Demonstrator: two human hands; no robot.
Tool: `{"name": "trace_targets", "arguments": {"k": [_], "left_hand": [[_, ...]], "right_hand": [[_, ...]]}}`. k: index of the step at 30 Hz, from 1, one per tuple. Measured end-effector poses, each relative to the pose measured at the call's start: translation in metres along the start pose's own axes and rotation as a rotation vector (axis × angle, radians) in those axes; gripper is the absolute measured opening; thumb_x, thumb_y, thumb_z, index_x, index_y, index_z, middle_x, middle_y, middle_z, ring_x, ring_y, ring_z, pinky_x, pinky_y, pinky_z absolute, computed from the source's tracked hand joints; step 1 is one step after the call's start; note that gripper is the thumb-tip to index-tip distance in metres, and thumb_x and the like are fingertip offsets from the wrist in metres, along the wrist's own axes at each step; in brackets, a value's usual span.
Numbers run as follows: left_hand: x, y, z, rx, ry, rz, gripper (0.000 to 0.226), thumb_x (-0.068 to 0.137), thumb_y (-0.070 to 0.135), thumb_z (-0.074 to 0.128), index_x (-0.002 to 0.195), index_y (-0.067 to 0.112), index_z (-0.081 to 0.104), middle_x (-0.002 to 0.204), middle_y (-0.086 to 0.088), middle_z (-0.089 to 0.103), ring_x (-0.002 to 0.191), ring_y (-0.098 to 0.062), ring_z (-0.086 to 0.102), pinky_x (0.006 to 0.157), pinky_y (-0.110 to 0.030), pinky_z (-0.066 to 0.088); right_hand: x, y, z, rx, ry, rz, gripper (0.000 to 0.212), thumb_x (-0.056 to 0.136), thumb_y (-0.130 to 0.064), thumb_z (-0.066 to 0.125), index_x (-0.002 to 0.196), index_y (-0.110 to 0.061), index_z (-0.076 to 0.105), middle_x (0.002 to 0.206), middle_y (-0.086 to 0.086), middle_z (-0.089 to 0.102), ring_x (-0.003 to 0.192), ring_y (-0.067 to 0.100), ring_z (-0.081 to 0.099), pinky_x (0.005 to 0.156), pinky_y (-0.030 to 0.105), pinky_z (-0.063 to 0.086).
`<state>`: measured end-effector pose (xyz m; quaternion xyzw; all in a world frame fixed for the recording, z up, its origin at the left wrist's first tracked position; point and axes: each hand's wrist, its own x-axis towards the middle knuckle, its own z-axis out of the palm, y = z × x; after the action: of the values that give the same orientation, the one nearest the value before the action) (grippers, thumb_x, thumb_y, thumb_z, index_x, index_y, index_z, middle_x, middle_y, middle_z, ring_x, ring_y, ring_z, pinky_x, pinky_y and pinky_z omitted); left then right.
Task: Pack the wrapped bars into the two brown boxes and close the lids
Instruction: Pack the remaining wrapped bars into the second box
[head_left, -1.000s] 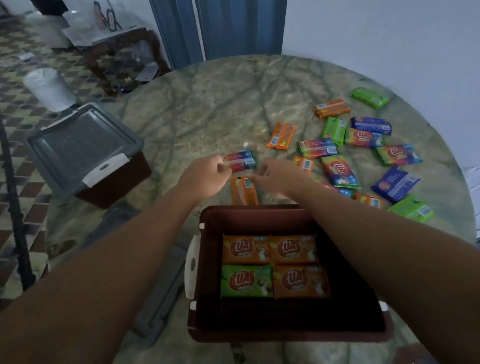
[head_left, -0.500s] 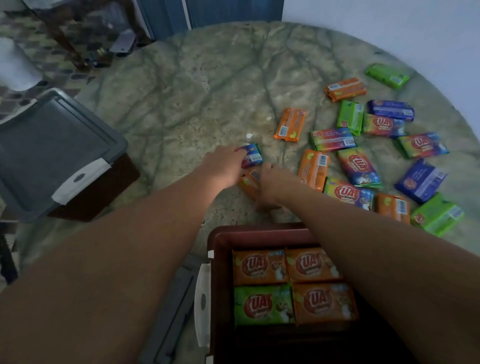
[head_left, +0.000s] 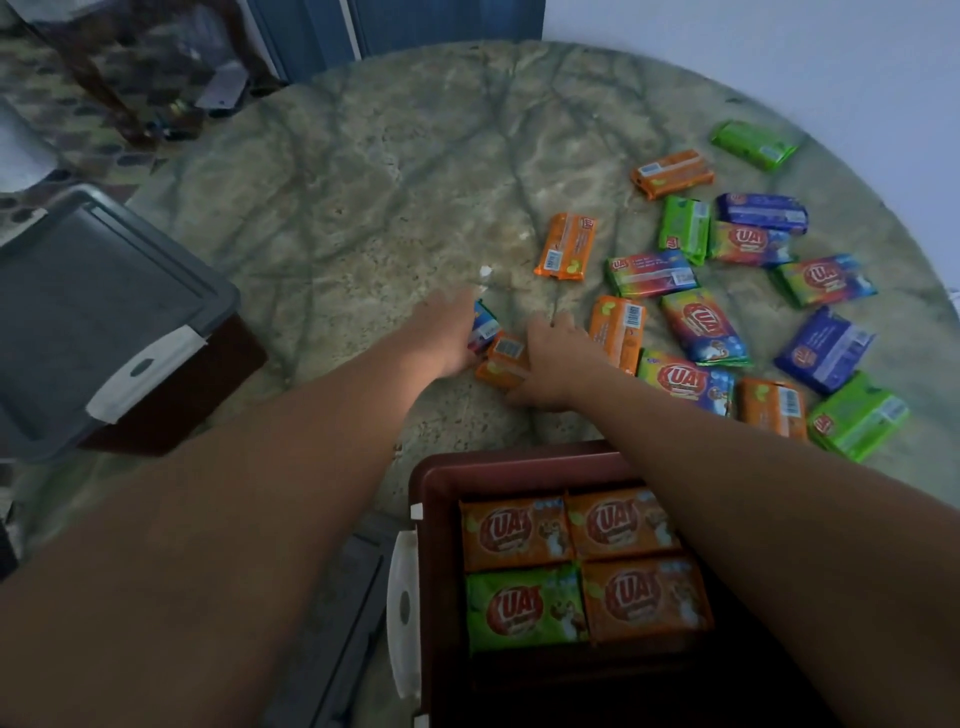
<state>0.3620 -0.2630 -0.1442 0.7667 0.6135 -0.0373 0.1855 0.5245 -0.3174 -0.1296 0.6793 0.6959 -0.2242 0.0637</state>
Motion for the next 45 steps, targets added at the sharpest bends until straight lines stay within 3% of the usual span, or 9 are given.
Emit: {"name": "trace_targets", "arguments": {"k": [3,7,11,18,22,28,34,40,45], "left_hand": [[-0.012,-0.003,-0.009,-0.021,0.007,-0.086,0.075,0.084,0.049,0.074,0.142,0.015,0.041,0.140,-0.021,0.044,0.119,-0.041,0.053,0.095,-0.045,0.050],[-0.040,0.005,-0.031,-0.123,0.078,-0.071,0.087,0.057,0.064,0.070,0.127,0.014,0.051,0.131,-0.020,0.055,0.096,-0.032,0.064,0.069,-0.037,0.052],[-0.092,0.025,-0.047,-0.147,0.268,-0.012,0.071,0.077,0.044,0.079,0.124,0.009,0.039,0.119,-0.011,0.051,0.086,-0.025,0.064,0.072,-0.042,0.057],[-0.197,0.070,-0.037,-0.158,0.472,0.134,0.072,0.079,0.043,0.075,0.130,0.008,0.038,0.116,-0.011,0.055,0.079,-0.025,0.063,0.064,-0.038,0.051],[-0.233,0.083,-0.013,-0.085,0.408,0.126,0.066,0.082,0.041,0.075,0.129,0.015,0.036,0.110,-0.003,0.049,0.072,-0.017,0.057,0.053,-0.025,0.035],[-0.245,0.083,0.029,0.080,0.185,0.221,0.066,0.082,0.048,0.071,0.131,0.021,0.036,0.115,-0.001,0.050,0.089,-0.022,0.060,0.070,-0.037,0.047],[-0.240,0.082,0.038,0.275,0.118,0.279,0.057,0.089,0.046,0.063,0.134,0.023,0.036,0.118,-0.001,0.051,0.103,-0.023,0.055,0.079,-0.037,0.040],[-0.239,0.079,0.049,0.252,0.016,0.223,0.044,0.096,0.043,0.057,0.131,0.028,0.037,0.120,-0.002,0.042,0.107,-0.025,0.051,0.087,-0.043,0.049],[-0.239,0.091,0.057,0.066,0.046,0.167,0.032,0.095,0.041,0.052,0.118,0.026,0.037,0.111,-0.004,0.049,0.098,-0.027,0.055,0.077,-0.041,0.045]], "right_hand": [[-0.012,-0.002,-0.015,0.036,0.075,-0.022,0.093,0.075,-0.054,0.082,0.141,-0.013,0.031,0.140,0.015,0.042,0.112,0.037,0.060,0.083,0.044,0.053],[-0.040,-0.002,-0.035,0.168,0.193,-0.051,0.091,0.076,-0.064,0.073,0.138,-0.014,0.030,0.113,0.008,0.061,0.094,0.031,0.063,0.081,0.045,0.056],[-0.084,0.009,-0.046,0.330,0.322,-0.072,0.075,0.072,-0.064,0.069,0.122,-0.019,0.035,0.103,0.001,0.061,0.088,0.024,0.063,0.079,0.044,0.056],[-0.169,0.036,-0.031,0.370,0.434,-0.160,0.065,0.072,-0.055,0.076,0.113,-0.023,0.036,0.101,0.001,0.061,0.085,0.027,0.063,0.073,0.043,0.055],[-0.205,0.057,-0.013,0.281,0.408,-0.232,0.067,0.073,-0.055,0.078,0.115,-0.024,0.037,0.101,-0.004,0.058,0.079,0.022,0.061,0.066,0.039,0.052],[-0.213,0.083,0.014,-0.064,0.197,-0.316,0.072,0.074,-0.052,0.080,0.127,-0.032,0.037,0.118,-0.005,0.056,0.105,0.022,0.061,0.073,0.037,0.052],[-0.197,0.083,0.030,-0.232,0.151,-0.338,0.074,0.084,-0.047,0.074,0.148,-0.028,0.040,0.137,0.002,0.052,0.125,0.027,0.051,0.101,0.044,0.046],[-0.191,0.084,0.040,-0.285,0.101,-0.327,0.072,0.088,-0.050,0.069,0.151,-0.026,0.045,0.142,0.004,0.049,0.128,0.029,0.048,0.108,0.047,0.041],[-0.191,0.082,0.042,-0.217,0.115,-0.300,0.075,0.084,-0.049,0.073,0.148,-0.026,0.043,0.138,0.004,0.050,0.125,0.029,0.049,0.104,0.048,0.045]]}}
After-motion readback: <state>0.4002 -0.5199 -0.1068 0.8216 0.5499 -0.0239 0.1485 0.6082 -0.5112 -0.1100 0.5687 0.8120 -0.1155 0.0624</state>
